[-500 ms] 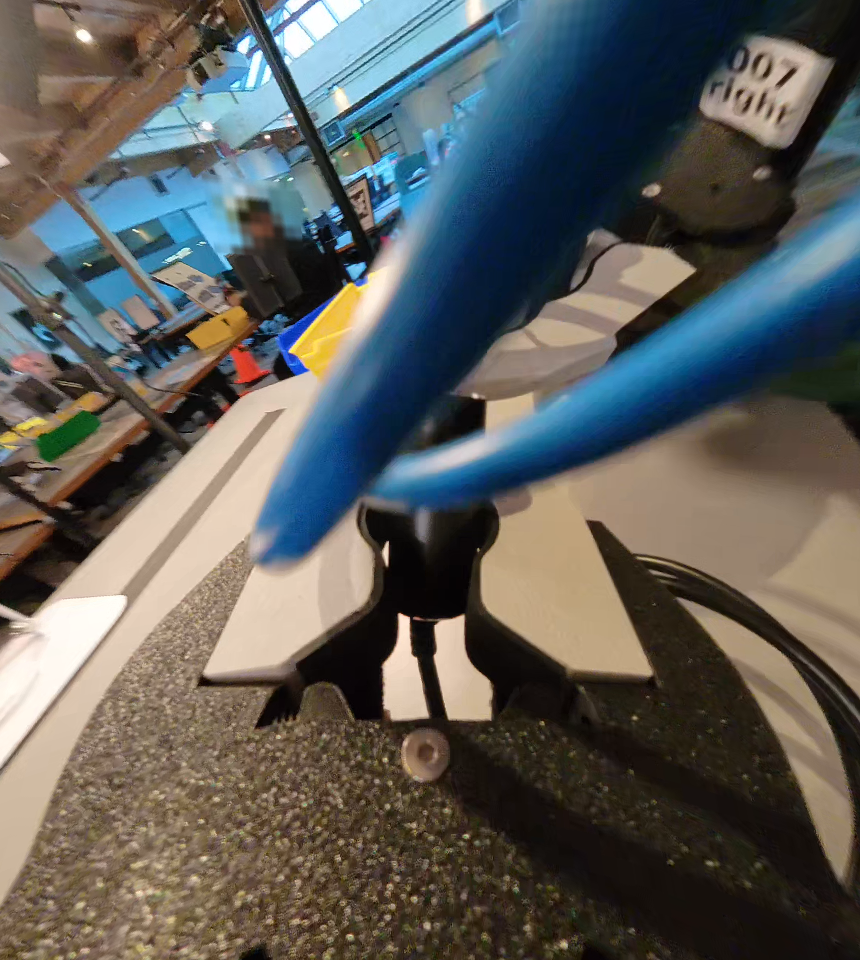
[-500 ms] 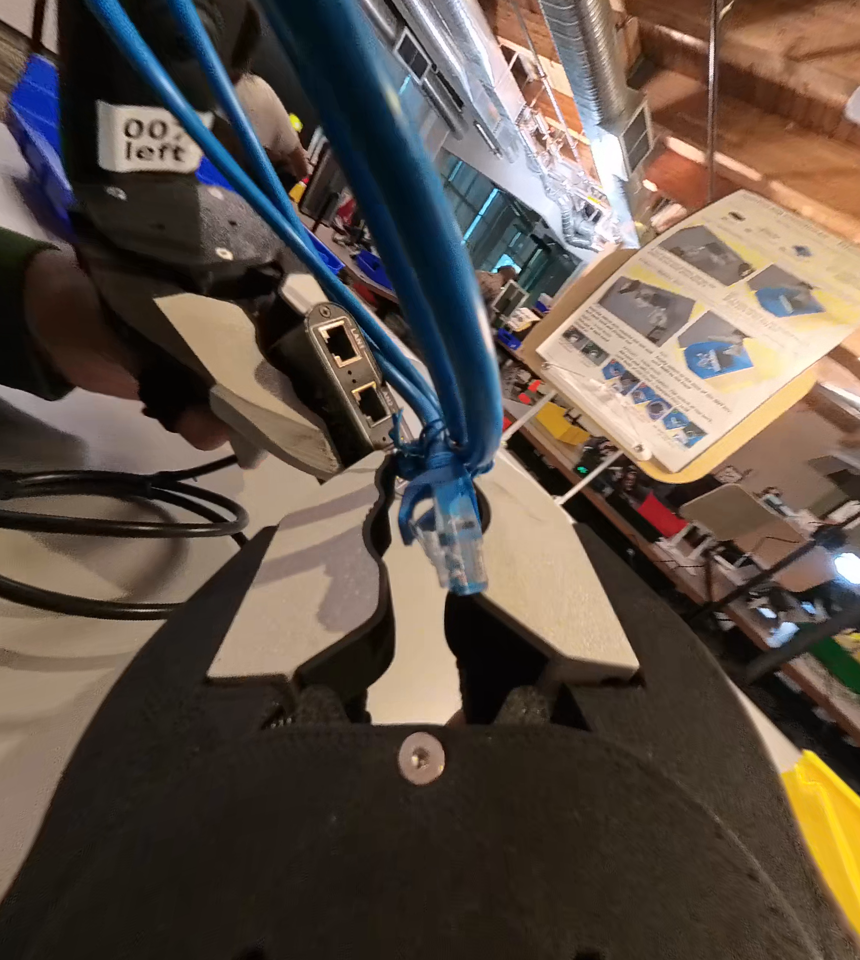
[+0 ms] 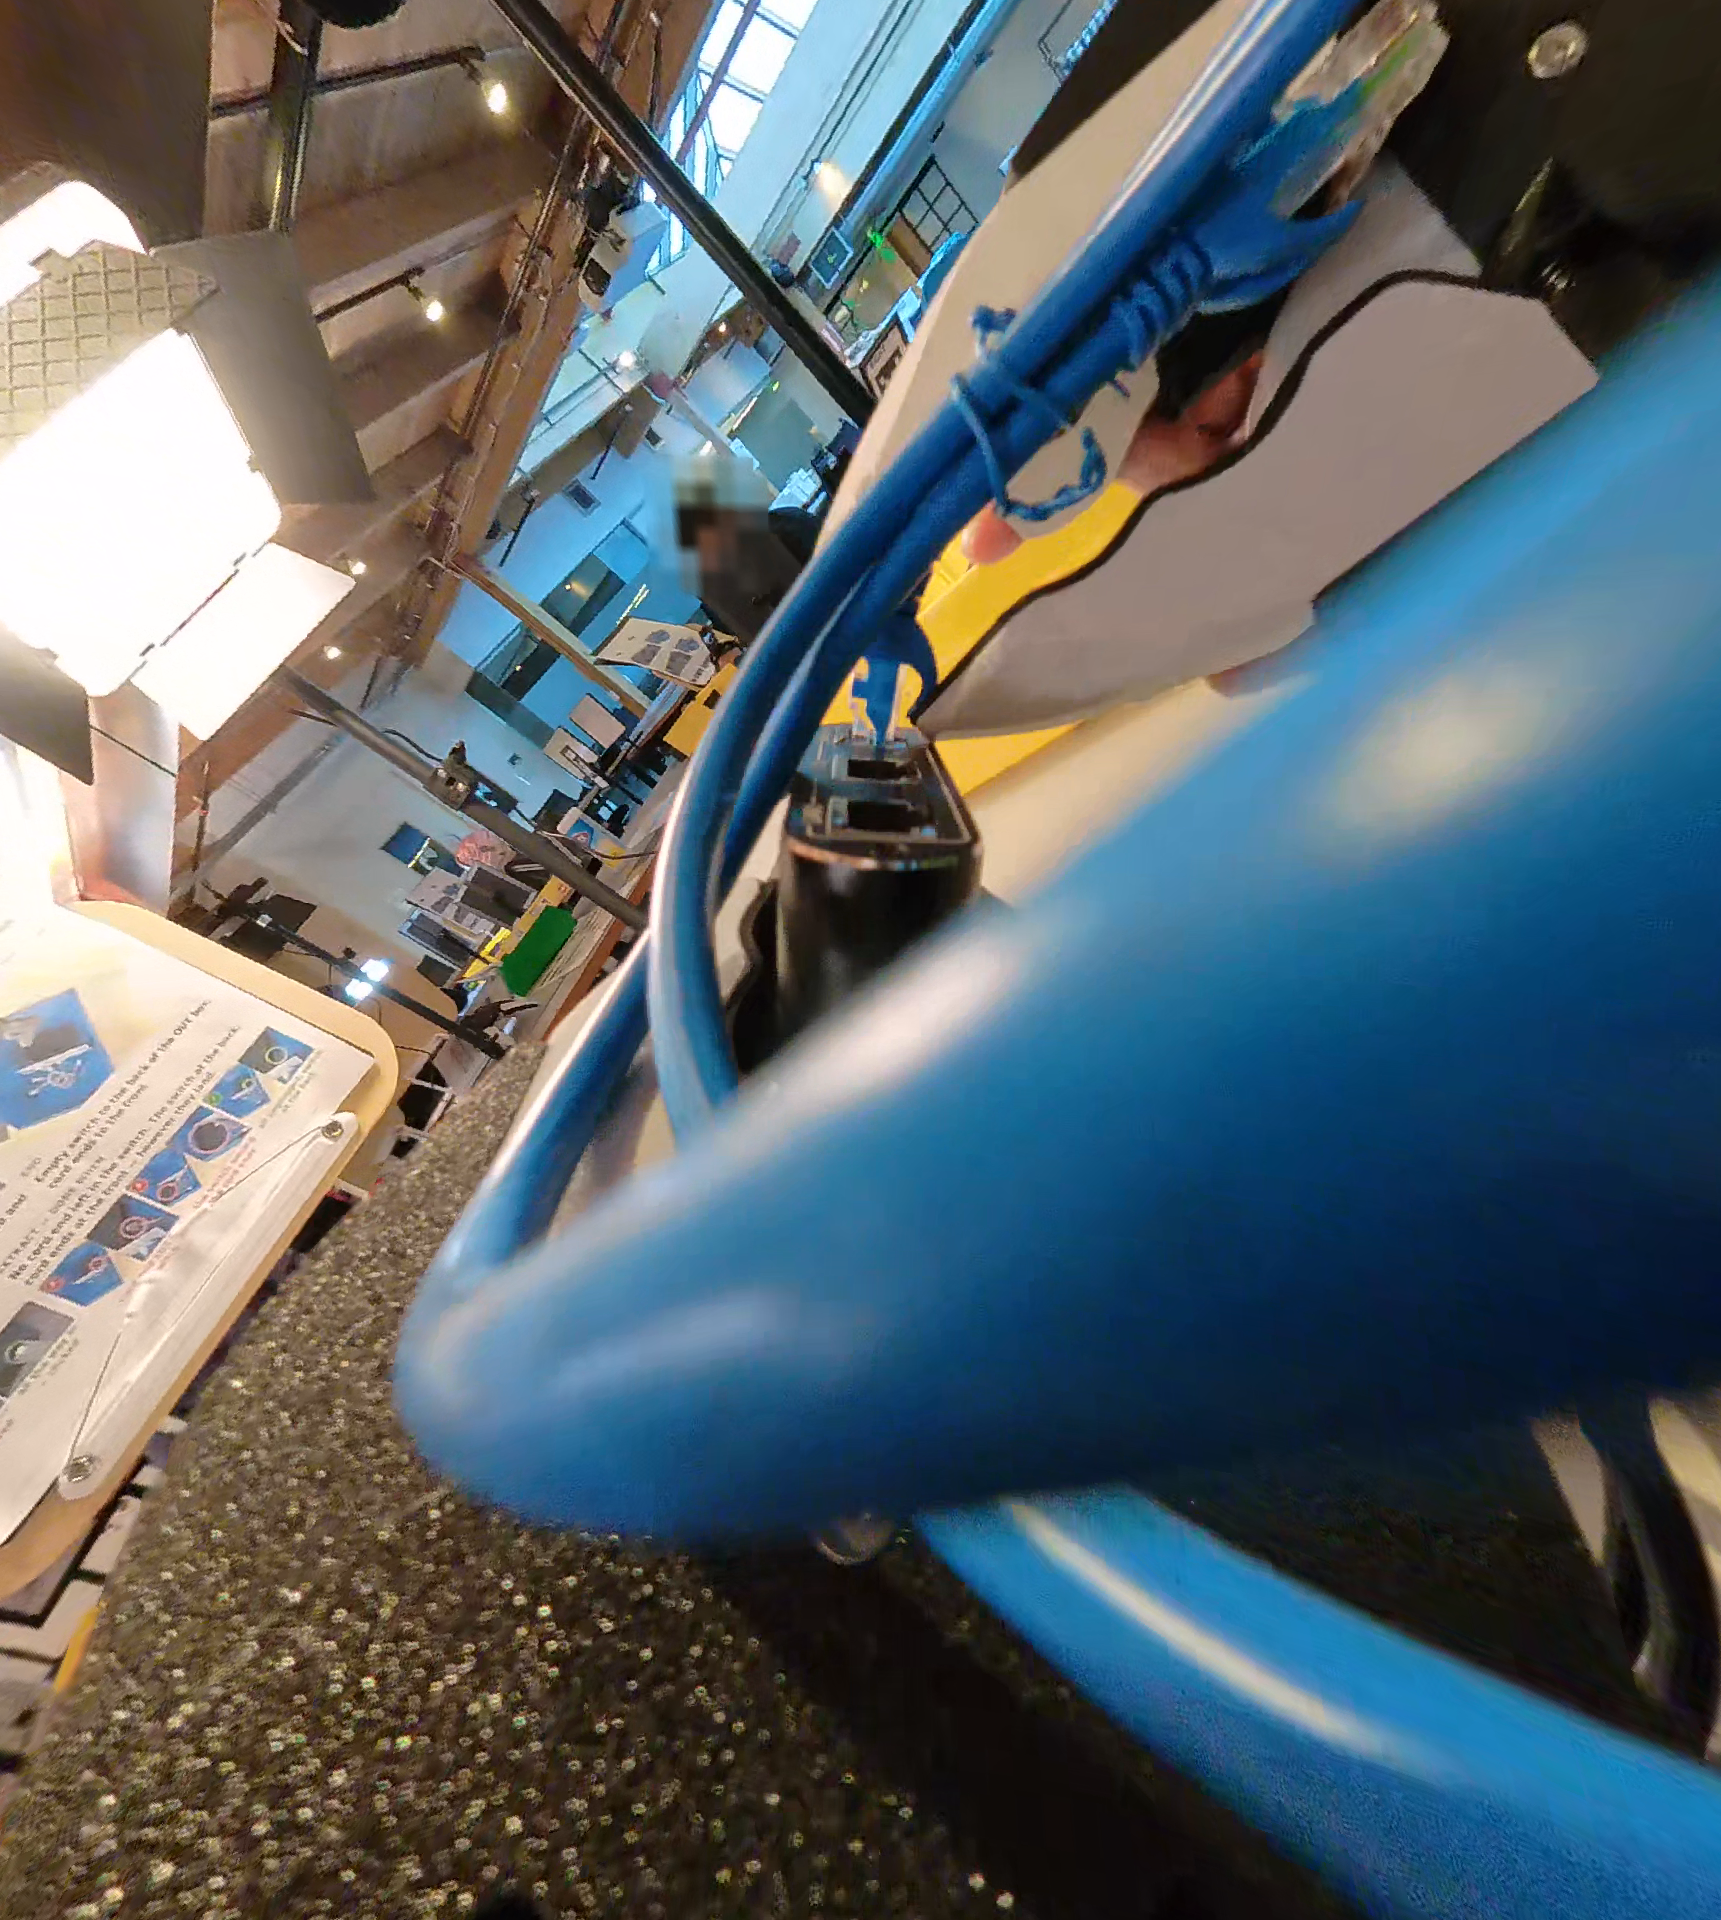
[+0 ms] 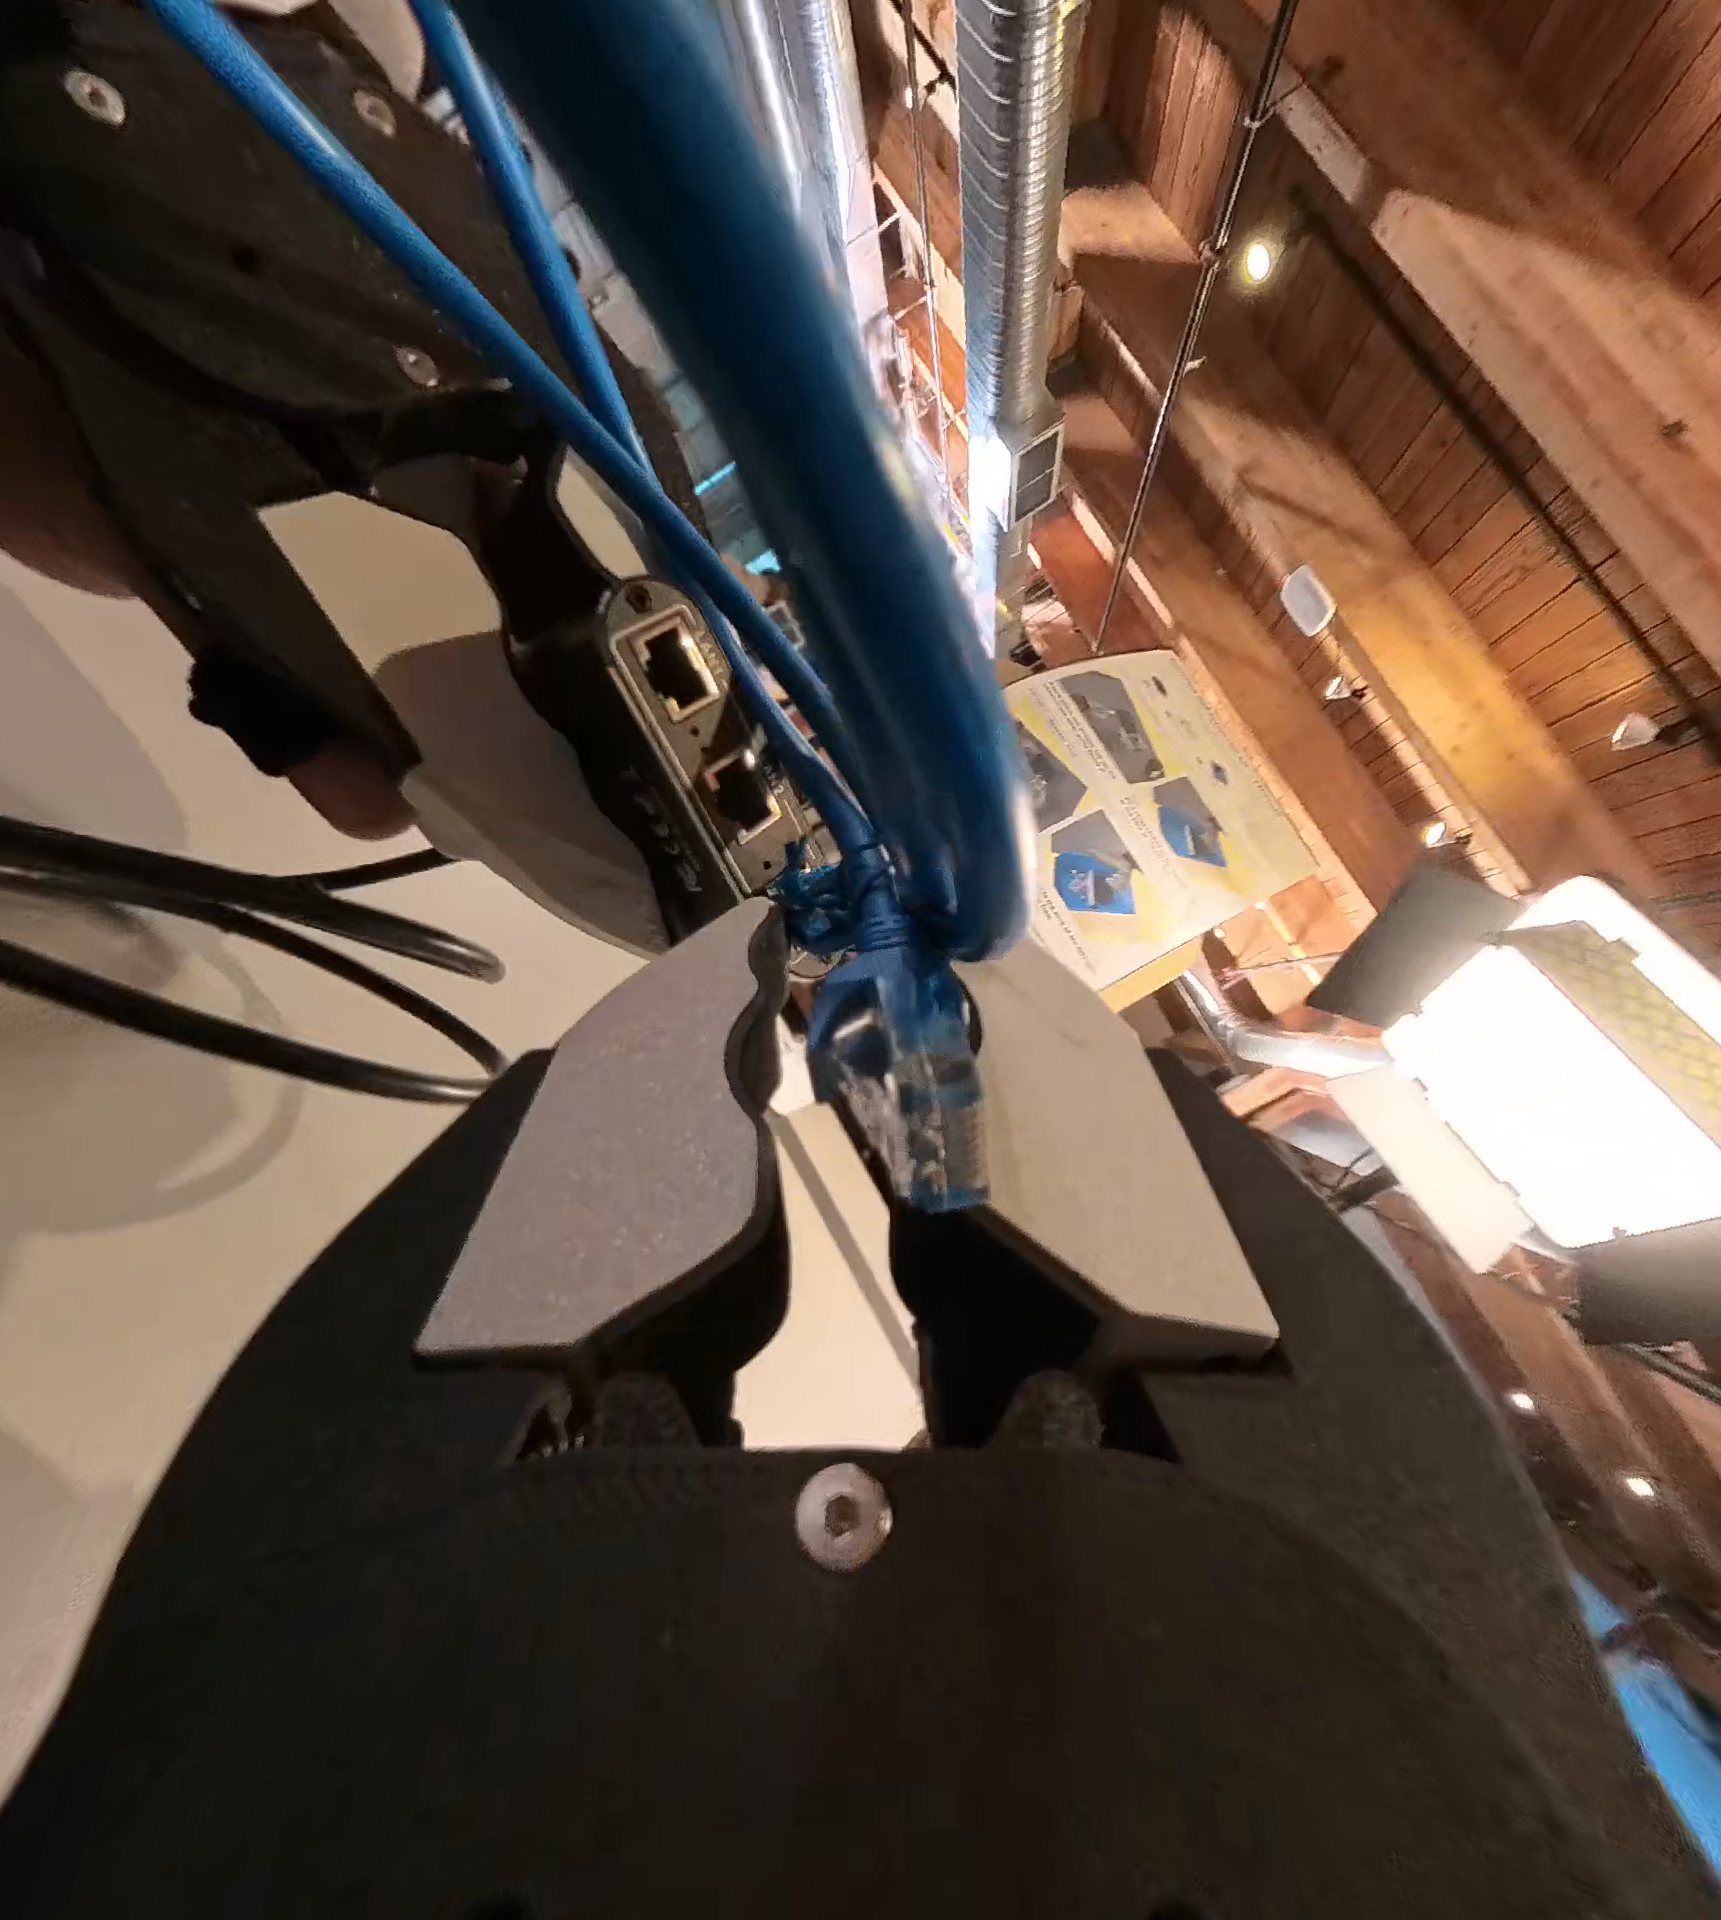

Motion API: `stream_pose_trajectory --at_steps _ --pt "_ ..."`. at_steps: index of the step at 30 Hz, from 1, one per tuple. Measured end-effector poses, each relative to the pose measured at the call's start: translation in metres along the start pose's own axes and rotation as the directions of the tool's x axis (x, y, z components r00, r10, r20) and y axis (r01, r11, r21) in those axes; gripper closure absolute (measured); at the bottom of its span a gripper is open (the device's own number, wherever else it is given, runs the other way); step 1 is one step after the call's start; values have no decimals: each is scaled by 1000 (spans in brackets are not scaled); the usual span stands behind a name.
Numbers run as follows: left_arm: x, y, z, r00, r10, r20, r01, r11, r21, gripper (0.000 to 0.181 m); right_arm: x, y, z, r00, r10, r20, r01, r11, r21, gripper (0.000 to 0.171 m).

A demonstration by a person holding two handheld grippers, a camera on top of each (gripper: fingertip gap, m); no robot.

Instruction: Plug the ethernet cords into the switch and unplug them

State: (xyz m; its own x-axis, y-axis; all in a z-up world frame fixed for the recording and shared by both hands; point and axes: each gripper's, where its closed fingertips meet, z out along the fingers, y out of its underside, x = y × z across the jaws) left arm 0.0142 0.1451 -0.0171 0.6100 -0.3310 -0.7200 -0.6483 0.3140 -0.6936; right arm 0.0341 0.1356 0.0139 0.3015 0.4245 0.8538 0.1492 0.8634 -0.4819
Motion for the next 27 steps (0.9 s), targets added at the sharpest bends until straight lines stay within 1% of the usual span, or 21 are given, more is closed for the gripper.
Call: stream_pose_trajectory --at_steps 1,4,9,14,15,18,24,27 --pt "0 1 0 1000 6 5 -6 1000 -8 151 0 -1 0 1000 -23 -11 23 1000 -2 149" --pt "-1 5 1 999 29 19 -29 999 -31 151 -1 -2 0 994 -104 -40 104 994 -19 149" --pt "-1 6 2 998 49 31 -48 998 -49 151 -1 -2 -1 996 -89 -33 88 996 -10 149" --pt "-3 8 1 994 99 54 -95 993 -72 152 -3 -7 -2 961 -262 -87 260 965 -35 149" --pt "-4 9 1 993 108 57 -103 992 -78 154 -3 -7 -2 964 -255 -81 253 967 -36 149" --pt "-4 12 2 988 139 71 -134 988 -76 151 -6 -2 2 997 -79 -12 79 997 -9 151" --pt "-2 0 -2 973 199 116 -201 979 9 153 -11 -6 -2 996 45 76 -50 996 70 151" --pt "-1 -4 -1 960 244 134 -248 969 16 152 -14 -7 -3 993 58 101 -67 994 88 151"
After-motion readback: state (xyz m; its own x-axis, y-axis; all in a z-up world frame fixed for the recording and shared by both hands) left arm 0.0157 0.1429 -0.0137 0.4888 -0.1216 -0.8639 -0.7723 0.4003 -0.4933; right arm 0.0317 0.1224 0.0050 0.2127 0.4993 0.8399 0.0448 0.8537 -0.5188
